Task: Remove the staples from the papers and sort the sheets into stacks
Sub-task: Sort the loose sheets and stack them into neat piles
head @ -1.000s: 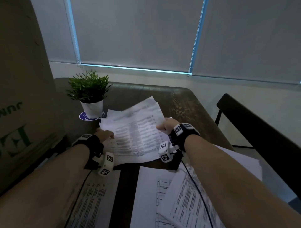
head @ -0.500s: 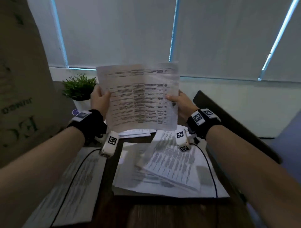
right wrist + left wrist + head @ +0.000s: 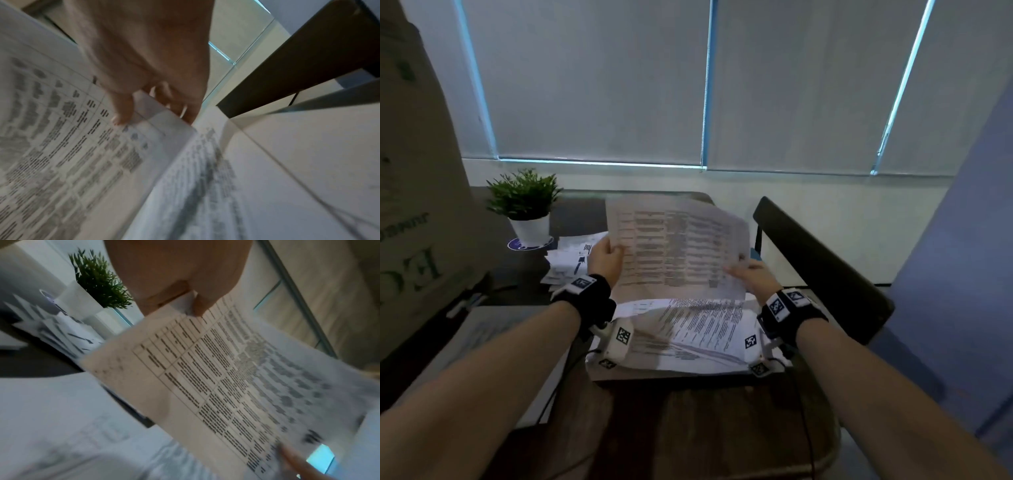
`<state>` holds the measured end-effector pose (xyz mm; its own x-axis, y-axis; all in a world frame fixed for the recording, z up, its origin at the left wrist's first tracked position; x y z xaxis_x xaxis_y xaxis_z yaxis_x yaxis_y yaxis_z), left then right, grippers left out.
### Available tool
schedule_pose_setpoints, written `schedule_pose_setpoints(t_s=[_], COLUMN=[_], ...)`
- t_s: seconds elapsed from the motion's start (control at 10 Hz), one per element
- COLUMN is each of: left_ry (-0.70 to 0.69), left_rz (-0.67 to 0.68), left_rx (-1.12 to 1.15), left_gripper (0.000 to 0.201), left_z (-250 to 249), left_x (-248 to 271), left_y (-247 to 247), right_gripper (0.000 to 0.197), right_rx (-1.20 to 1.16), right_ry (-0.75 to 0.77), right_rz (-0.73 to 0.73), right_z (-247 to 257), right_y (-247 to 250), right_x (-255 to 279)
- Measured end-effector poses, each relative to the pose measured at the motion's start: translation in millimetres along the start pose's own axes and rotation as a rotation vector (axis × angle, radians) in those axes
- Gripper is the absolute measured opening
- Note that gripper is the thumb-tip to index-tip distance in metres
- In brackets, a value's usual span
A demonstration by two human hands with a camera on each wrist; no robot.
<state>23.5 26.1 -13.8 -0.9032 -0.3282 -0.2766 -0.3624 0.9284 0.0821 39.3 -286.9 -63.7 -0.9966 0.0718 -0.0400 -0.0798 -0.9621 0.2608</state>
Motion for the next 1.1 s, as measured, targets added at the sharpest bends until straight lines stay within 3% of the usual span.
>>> schedule_pose_setpoints(t_s=[0.1,0.2,0.3,0.4,0.5,0.6,0.7,0.8,0.9,1.0,1.1], left_ry=[-0.006,0.134,0.263,0.378,0.475,0.500,0.560,0.558,0.413,0.406,0.380], left_rz=[-0.062,-0.046,0.076,0.208,0.378,0.371,0.189,0.115,0.241,0.349,0.356], left_rx=[0.145,0.459,0.574,0.593,0.575,0.504,0.414,0.029,-0.309,-0.395,-0.517], left_gripper=[0.034,0.031,0.026,0.030,0.037,0.035,0.048,0.049,0.054,0.045,0.047], left_z=[-15,-12,-8,8,21,30,43,38,19,3,1], left_x=[-5,8,43,65,72,69,44,28,1,-28,-70], left_y=[2,-27,-70,-92,-101,-96,-76,-49,-43,-37,-16], right_gripper=[0.043,0.057,0.036,0.011,0.007,0.032,0.042,0.030,0.058,0.048,0.033], right_rx=[-0.071,-0.346,-0.424,-0.360,-0.123,0.255,0.578,0.794,0.815,0.647,0.665], right_ry=[-0.030,-0.151,-0.096,-0.128,-0.168,-0.207,-0.283,-0.383,-0.200,-0.041,-0.006], right_rz=[-0.257,0.091,0.218,0.023,-0.053,-0.091,-0.048,-0.070,-0.230,-0.092,0.073], right_z=[14,24,46,50,32,-8,-17,-4,47,96,126], right_y=[26,-3,-17,2,19,33,32,30,24,-20,-78], right_x=[7,14,18,20,16,-15,-5,11,6,-21,-47])
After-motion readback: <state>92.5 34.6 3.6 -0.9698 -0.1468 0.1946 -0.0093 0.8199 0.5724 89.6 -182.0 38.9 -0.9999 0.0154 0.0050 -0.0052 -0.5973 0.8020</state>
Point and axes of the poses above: each hand's wrist, its own x-axis away from the middle knuckle, its own y-axis out of the back of the hand, z = x × y, the point moved 7 cm from there along -x, towards the middle knuckle, and after that the axes turned 9 degrees about x, right-handed, at the moved point
